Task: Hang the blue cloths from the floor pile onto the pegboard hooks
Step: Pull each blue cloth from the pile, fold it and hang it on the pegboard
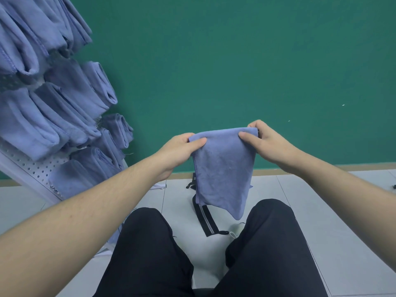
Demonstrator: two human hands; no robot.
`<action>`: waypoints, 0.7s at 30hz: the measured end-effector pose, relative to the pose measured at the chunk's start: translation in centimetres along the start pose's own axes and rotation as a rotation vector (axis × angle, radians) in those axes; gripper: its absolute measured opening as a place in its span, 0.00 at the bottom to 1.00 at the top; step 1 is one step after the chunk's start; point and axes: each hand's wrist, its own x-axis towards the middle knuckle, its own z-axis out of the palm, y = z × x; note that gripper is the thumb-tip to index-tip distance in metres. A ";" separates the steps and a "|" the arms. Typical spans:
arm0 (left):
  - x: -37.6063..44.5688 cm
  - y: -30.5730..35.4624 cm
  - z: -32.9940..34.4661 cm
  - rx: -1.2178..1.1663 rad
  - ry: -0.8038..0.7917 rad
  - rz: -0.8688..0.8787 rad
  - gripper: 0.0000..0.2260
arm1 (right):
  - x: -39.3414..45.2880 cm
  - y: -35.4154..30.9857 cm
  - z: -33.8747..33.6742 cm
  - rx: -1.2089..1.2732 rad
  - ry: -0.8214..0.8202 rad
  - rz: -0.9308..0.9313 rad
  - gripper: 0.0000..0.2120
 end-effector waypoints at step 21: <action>-1.3 -1.1 2.6 -0.453 0.209 -0.026 0.12 | 0.1 0.8 4.1 0.525 0.037 0.099 0.14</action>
